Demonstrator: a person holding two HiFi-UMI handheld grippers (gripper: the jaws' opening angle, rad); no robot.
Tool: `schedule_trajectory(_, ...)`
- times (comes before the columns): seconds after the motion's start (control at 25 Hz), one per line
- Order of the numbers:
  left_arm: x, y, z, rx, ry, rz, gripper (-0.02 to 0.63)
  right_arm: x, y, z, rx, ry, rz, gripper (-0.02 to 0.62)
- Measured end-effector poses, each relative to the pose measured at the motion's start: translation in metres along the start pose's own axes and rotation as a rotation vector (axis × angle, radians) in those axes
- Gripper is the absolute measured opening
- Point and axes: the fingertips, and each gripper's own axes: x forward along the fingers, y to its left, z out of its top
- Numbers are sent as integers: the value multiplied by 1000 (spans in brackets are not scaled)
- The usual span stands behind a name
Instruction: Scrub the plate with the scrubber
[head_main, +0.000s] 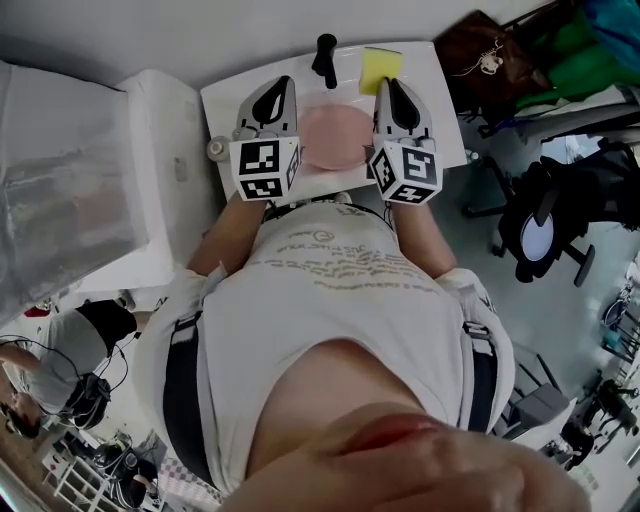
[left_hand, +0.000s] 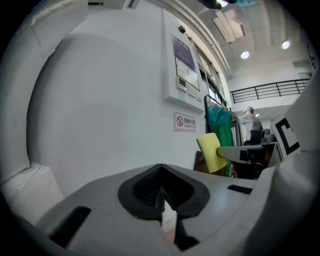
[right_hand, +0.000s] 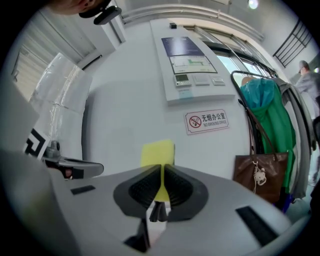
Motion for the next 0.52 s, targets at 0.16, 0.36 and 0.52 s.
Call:
schedule_trajectory(0.16, -2, 3, 1, -4, 2, -3, 21, 3, 3, -7, -10, 28, -10, 40)
schedule_trajectory(0.36, -2, 9, -2, -22, 11, -27, 21, 6, 10, -7, -17, 29, -24, 40)
schedule_trajectory(0.52, 0, 18, -6, -40, 16, -47, 21, 13, 19, -9, -20, 29, -29, 40)
